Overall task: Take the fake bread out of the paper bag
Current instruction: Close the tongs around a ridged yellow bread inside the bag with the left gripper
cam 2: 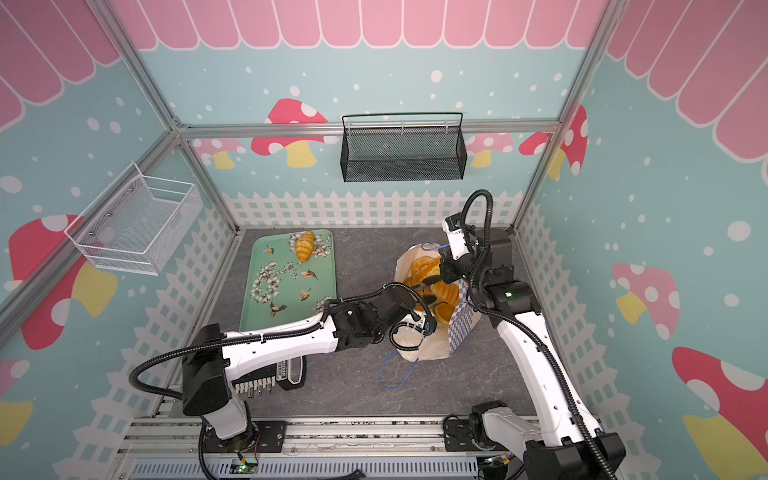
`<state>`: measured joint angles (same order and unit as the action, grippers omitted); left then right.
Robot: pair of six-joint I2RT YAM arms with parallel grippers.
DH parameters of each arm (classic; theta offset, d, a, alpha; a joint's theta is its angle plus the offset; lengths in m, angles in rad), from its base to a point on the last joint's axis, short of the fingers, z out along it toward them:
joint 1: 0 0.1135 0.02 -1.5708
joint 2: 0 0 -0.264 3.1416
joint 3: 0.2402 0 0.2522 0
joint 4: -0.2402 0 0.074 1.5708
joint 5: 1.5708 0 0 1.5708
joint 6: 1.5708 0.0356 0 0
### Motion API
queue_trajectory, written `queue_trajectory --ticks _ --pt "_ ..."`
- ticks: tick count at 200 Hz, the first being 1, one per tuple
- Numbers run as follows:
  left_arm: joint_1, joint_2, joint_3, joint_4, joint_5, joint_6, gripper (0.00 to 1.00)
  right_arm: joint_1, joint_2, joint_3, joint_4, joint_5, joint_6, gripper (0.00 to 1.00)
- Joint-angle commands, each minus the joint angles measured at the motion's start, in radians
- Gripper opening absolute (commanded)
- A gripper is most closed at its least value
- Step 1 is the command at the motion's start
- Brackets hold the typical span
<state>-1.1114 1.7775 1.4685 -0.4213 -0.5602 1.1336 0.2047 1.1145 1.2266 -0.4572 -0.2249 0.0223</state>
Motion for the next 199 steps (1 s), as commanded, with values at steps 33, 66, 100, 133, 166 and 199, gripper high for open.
queue_trajectory --ticks 33,66,100,133,166,199 --pt "0.012 0.054 0.026 0.098 0.002 0.072 0.42 0.005 0.015 0.037 0.009 -0.034 -0.015 0.0" --pt "0.013 0.069 0.03 0.134 -0.001 0.096 0.41 0.005 0.014 0.037 0.009 -0.037 -0.016 0.0" --pt "0.013 0.08 0.017 0.172 -0.015 0.121 0.37 0.006 0.007 0.033 0.008 -0.033 -0.015 0.0" --pt "0.013 0.068 0.006 0.179 -0.016 0.122 0.27 0.005 -0.002 0.027 0.006 -0.021 -0.015 0.0" --pt "0.008 0.034 -0.023 0.198 -0.018 0.128 0.15 0.005 -0.012 0.02 0.007 -0.002 -0.013 0.0" --pt "-0.006 -0.011 -0.061 0.237 -0.032 0.154 0.08 0.005 -0.013 0.017 0.008 0.01 -0.008 0.0"
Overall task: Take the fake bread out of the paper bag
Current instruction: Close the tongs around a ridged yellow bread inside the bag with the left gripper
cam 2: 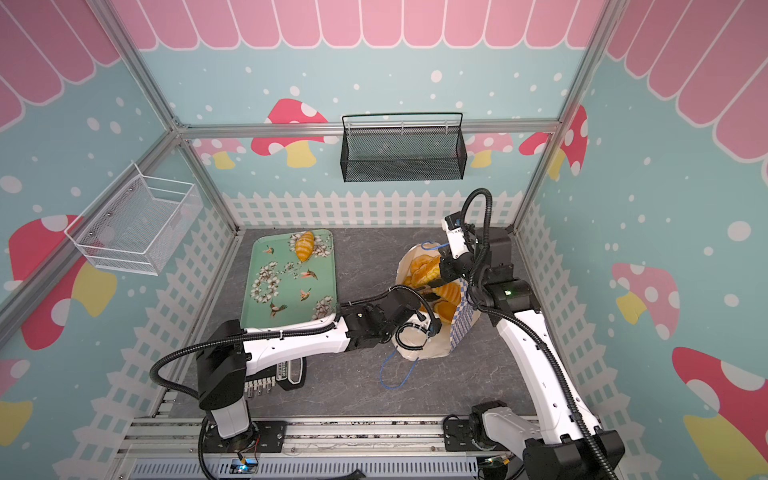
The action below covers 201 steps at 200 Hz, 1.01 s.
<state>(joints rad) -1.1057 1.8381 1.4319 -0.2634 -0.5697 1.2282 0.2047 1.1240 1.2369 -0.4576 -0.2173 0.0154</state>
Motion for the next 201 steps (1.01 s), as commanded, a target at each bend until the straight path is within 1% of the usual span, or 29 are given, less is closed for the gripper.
queue_trajectory --ticks 1,67,161,201 --pt "-0.012 -0.073 -0.025 0.08 -0.023 0.06 0.08 0.005 -0.022 0.008 0.008 0.003 -0.001 0.0" --pt "-0.044 -0.153 -0.081 0.11 -0.069 0.095 0.0 0.005 -0.021 0.007 0.017 0.018 0.012 0.0" --pt "-0.076 -0.257 -0.156 0.131 -0.123 0.115 0.0 0.006 -0.021 0.006 0.025 0.031 0.027 0.0" --pt "-0.095 -0.317 -0.211 0.165 -0.185 0.143 0.0 0.005 -0.02 0.005 0.028 0.036 0.028 0.0"
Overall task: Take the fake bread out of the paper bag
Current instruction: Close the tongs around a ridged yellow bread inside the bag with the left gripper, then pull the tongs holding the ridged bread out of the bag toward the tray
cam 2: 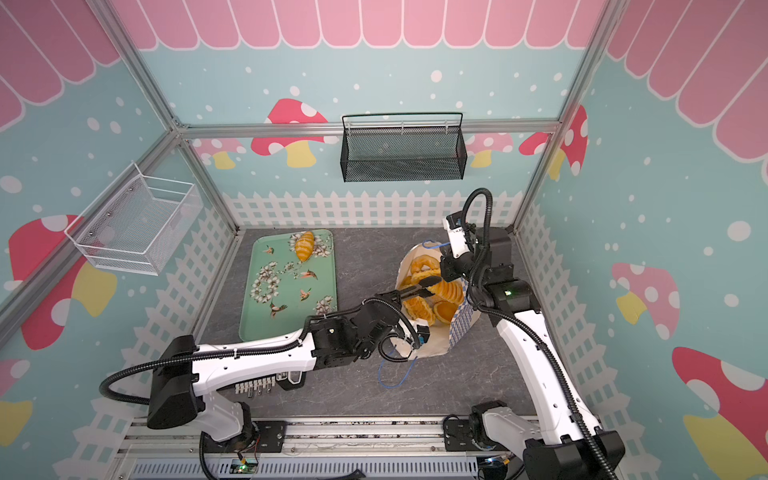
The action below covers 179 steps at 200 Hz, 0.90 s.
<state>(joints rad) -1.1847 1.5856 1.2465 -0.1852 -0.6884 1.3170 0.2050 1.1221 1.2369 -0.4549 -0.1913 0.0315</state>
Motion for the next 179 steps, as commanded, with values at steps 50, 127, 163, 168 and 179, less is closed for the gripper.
queue_trajectory --ticks 50,127,163,168,179 --pt "-0.047 -0.149 -0.08 0.099 -0.142 0.088 0.0 0.005 -0.01 -0.004 0.044 0.003 0.027 0.0" --pt "-0.103 -0.32 -0.181 0.216 -0.224 0.071 0.0 0.005 -0.009 -0.008 0.052 0.001 0.037 0.0" --pt "-0.126 -0.389 -0.243 0.252 -0.282 0.082 0.0 0.006 -0.004 -0.009 0.053 0.006 0.037 0.0" --pt "-0.13 -0.402 -0.255 0.259 -0.287 0.083 0.0 0.006 -0.004 -0.008 0.052 0.005 0.037 0.0" --pt "-0.142 -0.434 -0.278 0.268 -0.303 0.081 0.0 0.005 -0.003 -0.008 0.053 0.006 0.036 0.0"
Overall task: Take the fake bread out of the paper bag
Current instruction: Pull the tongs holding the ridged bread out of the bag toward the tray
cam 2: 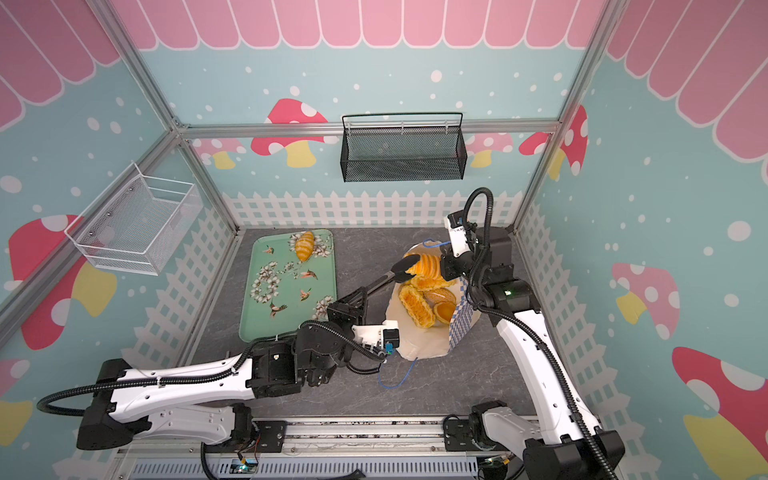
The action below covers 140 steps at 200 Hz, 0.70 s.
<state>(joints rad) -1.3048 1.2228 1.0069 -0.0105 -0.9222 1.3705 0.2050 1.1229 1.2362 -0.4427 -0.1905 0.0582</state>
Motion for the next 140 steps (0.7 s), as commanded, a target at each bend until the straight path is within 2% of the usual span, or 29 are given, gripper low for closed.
queue_trajectory --ticks 1,92,140 --pt "-0.023 -0.074 -0.041 0.095 -0.07 0.027 0.0 0.005 -0.003 -0.007 0.042 0.006 0.009 0.0" --pt "-0.157 -0.273 -0.117 0.113 -0.201 -0.027 0.0 0.005 0.01 -0.006 0.05 0.014 0.03 0.0" --pt "-0.182 -0.352 -0.131 0.121 -0.246 -0.047 0.0 0.005 0.003 -0.005 0.047 0.032 0.026 0.0"
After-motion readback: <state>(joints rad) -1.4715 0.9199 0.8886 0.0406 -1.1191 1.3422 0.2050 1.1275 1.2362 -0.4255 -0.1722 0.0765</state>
